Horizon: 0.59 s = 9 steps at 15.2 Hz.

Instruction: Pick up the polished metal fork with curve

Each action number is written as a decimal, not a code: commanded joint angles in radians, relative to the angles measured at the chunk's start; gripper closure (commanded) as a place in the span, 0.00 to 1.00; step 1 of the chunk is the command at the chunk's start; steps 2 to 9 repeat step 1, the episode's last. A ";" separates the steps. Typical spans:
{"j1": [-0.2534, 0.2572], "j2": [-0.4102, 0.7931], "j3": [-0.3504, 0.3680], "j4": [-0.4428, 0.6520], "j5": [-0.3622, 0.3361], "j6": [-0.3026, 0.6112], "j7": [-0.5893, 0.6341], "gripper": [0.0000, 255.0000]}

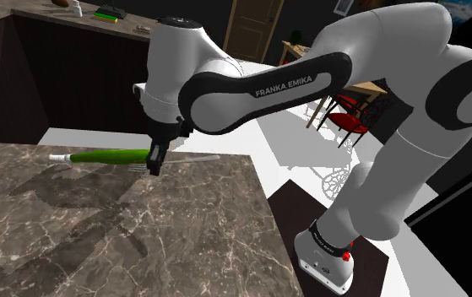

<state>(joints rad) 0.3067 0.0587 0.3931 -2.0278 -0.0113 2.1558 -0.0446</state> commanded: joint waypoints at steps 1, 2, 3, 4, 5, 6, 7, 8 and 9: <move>0.000 -0.002 0.000 0.005 0.001 -0.008 -0.001 1.00; 0.000 -0.002 0.000 0.005 0.001 -0.008 -0.001 1.00; 0.000 -0.002 0.000 0.005 0.001 -0.008 -0.001 1.00; 0.000 -0.002 0.000 0.005 0.001 -0.008 -0.001 1.00; 0.000 -0.002 0.000 0.005 0.001 -0.008 -0.001 1.00; 0.000 -0.002 0.000 0.005 0.001 -0.008 -0.001 1.00; 0.000 -0.002 0.000 0.005 0.001 -0.008 -0.001 1.00; 0.000 -0.002 0.000 0.005 0.001 -0.008 -0.001 1.00; 0.000 -0.002 0.000 0.005 0.001 -0.008 -0.001 1.00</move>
